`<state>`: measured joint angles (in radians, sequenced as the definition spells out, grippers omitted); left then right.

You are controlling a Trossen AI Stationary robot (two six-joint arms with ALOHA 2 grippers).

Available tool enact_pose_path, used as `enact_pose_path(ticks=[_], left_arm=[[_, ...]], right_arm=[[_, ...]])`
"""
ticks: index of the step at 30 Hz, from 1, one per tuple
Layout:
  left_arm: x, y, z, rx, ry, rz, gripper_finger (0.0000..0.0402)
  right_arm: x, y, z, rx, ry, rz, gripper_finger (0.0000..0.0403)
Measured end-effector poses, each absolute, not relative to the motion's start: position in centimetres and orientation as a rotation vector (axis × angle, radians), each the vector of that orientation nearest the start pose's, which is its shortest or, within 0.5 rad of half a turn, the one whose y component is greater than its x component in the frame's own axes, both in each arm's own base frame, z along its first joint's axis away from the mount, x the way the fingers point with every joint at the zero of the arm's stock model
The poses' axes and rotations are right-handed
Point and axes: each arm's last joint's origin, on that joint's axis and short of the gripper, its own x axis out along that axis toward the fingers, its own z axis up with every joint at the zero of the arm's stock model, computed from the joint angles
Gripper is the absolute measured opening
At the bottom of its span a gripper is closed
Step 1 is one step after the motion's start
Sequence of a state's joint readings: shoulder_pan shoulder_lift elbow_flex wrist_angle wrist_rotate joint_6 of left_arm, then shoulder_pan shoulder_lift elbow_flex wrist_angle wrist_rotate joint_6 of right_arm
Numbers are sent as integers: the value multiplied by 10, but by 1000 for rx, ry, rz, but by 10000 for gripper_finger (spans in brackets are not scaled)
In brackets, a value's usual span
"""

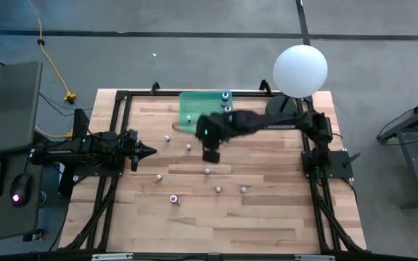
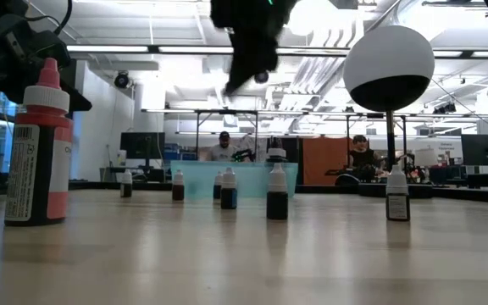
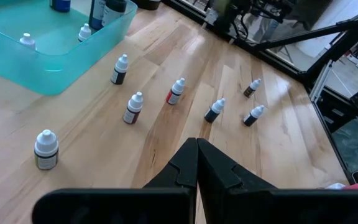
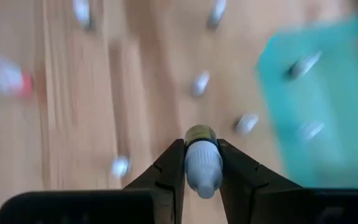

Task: Pick & Place food coloring
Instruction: Put the small green food coloring into the bin

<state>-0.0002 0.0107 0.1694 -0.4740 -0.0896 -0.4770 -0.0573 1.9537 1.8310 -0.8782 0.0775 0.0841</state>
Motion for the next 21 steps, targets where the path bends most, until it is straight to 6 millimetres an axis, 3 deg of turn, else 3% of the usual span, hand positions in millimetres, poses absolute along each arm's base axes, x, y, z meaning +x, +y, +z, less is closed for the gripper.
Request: enact_pose_path(ticks=[7, 12, 16, 21], left_arm=[[80, 3, 174, -458, 288, 162, 0], [80, 3, 174, -459, 288, 162, 0], [80, 3, 174, -459, 288, 162, 0], [80, 3, 174, -459, 288, 162, 0]], right_arm=[[421, -75, 375, 106, 704, -258, 66], [409, -115, 412, 105, 553, -344, 65], [395, -149, 420, 139, 520, -431, 65], [391, -191, 404, 223, 546, -485, 65]])
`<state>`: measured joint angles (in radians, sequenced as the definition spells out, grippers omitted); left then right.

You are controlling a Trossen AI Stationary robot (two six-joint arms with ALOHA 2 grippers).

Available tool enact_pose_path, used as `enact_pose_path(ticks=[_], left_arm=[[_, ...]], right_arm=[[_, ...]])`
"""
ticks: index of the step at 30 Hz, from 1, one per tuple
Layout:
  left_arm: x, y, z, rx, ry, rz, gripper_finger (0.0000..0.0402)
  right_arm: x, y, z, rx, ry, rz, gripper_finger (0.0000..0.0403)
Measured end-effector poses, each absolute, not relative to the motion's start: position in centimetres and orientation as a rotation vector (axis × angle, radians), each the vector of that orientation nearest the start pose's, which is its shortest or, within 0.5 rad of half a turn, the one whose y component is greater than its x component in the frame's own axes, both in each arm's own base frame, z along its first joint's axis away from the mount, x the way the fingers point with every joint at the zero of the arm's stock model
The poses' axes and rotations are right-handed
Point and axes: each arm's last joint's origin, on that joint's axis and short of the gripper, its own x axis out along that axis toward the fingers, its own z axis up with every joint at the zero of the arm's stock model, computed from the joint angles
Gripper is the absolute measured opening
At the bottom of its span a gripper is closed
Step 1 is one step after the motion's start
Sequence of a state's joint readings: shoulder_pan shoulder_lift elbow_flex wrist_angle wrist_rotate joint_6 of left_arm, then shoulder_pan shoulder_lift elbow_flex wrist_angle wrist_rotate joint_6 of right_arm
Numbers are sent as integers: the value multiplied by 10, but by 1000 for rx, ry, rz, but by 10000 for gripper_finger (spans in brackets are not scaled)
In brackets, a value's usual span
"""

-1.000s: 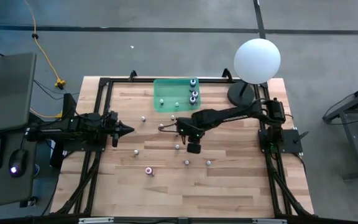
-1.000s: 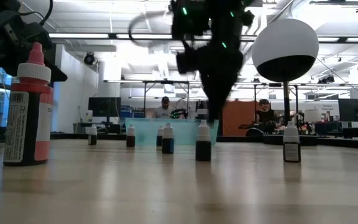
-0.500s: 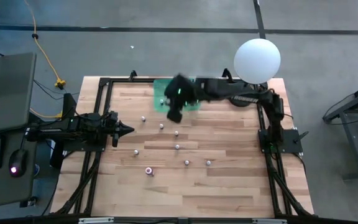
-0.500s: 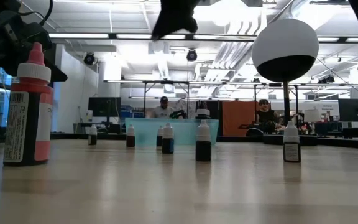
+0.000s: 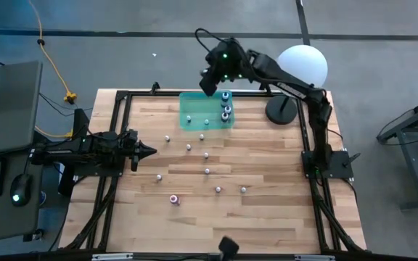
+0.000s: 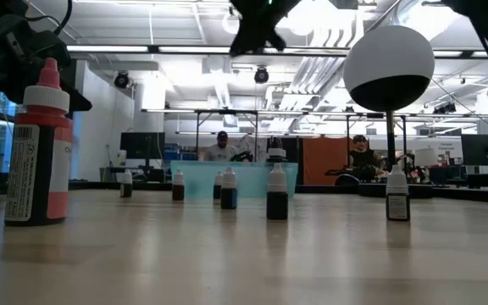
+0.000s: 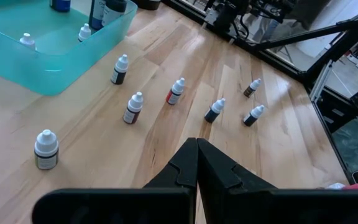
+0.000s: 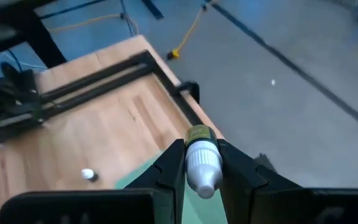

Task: Pick & Place food coloring
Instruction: Put the small green food coloring into the bin

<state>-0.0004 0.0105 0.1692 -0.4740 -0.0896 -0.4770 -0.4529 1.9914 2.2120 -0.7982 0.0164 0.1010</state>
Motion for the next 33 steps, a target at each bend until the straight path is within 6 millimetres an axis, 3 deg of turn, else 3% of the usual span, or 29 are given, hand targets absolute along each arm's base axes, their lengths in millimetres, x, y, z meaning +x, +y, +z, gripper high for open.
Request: enact_pose_path(ticks=[4, 8, 22, 33], left_arm=[[80, 3, 174, -459, 288, 161, 0], [80, 3, 174, -459, 287, 162, 0], [80, 3, 174, -459, 288, 162, 0], [80, 3, 174, -459, 288, 162, 0]], right_arm=[[401, -213, 375, 298, 603, -457, 65], [412, -221, 350, 329, 656, -428, 65], [435, -226, 275, 442, 905, -461, 66], [443, -230, 240, 535, 978, -497, 65]])
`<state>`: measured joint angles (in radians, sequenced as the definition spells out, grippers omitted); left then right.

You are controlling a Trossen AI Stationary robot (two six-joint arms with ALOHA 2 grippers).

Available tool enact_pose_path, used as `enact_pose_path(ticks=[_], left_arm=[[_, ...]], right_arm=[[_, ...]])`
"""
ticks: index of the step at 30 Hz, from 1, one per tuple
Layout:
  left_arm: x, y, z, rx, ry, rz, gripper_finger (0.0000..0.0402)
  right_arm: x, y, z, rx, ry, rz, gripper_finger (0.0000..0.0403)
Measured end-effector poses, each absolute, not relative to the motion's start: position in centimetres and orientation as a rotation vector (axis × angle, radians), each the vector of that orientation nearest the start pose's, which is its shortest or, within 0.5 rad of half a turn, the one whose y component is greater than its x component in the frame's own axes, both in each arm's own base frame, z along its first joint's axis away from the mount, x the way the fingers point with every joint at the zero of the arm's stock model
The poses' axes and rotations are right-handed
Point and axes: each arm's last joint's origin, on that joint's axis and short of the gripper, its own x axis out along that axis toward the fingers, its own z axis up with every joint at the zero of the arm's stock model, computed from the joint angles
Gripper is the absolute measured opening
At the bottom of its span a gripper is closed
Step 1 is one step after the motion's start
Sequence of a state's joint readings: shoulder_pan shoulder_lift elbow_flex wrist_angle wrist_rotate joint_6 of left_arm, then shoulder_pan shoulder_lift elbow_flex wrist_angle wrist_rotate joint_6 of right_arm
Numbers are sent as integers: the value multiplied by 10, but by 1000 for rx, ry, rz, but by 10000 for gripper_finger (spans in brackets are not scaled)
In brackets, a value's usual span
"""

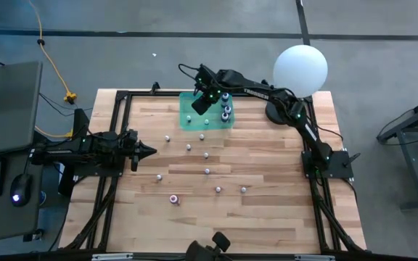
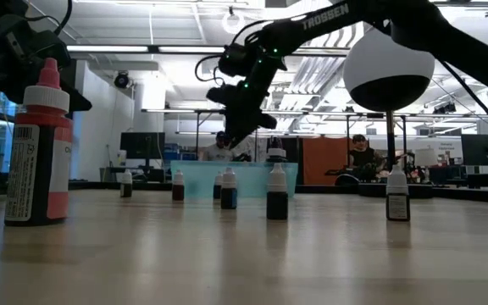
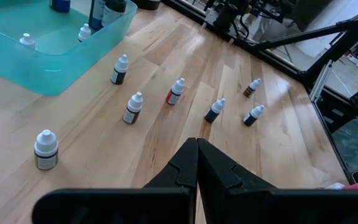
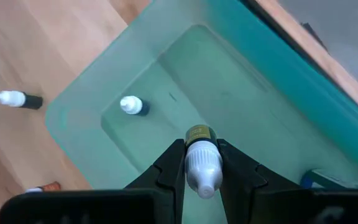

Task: Pick & Place food coloring
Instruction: Put the small green food coloring into the bin

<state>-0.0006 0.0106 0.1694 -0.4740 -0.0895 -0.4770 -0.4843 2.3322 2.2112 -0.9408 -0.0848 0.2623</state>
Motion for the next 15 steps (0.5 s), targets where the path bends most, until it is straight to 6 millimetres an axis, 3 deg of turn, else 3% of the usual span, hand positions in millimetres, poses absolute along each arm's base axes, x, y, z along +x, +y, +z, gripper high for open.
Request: enact_pose_path(ticks=[6, 15], left_arm=[[80, 3, 174, -459, 288, 162, 0], [80, 3, 174, -459, 288, 162, 0]], right_arm=[[443, -231, 218, 558, 1079, -508, 65], [434, -237, 209, 574, 1158, -603, 65]])
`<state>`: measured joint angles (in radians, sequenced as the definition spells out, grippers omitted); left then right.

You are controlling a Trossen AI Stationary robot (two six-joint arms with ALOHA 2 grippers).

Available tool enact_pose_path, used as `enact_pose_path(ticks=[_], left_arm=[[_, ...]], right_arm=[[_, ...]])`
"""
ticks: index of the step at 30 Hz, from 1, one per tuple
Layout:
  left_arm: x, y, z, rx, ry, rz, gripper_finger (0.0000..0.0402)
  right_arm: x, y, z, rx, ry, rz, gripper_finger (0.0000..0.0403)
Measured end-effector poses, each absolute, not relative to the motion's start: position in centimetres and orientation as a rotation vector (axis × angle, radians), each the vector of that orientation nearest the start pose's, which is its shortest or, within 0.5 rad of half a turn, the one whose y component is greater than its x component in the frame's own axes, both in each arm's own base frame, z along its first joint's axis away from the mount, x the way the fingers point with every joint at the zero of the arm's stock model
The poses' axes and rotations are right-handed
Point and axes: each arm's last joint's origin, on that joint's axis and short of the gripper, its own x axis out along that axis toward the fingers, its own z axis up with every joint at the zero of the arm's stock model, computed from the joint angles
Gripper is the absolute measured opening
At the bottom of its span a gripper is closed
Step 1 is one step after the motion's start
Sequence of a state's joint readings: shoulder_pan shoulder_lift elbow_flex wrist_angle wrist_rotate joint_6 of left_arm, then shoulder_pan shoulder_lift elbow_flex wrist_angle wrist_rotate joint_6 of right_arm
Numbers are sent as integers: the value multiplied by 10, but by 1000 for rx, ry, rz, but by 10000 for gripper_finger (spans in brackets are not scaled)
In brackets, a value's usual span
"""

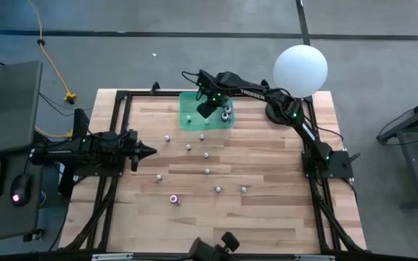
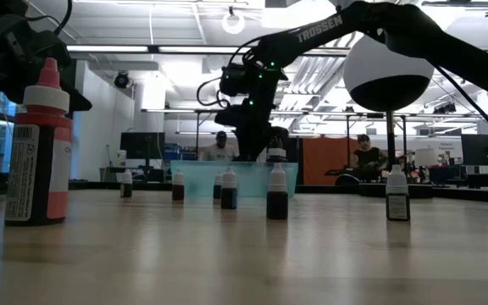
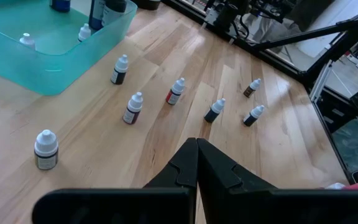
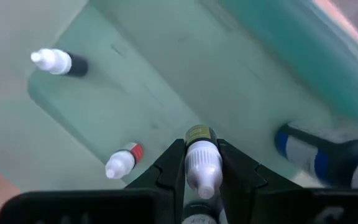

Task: Pick & Place food coloring
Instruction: Put the small green food coloring into the bin

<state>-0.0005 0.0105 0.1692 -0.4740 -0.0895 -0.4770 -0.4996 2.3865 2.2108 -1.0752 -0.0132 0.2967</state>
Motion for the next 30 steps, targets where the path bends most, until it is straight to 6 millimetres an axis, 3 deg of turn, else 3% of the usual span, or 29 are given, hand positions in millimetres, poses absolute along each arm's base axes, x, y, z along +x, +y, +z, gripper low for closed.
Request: enact_pose_path(ticks=[30], left_arm=[[80, 3, 174, -459, 288, 162, 0]], right_arm=[[427, -238, 206, 660, 1204, -681, 66]])
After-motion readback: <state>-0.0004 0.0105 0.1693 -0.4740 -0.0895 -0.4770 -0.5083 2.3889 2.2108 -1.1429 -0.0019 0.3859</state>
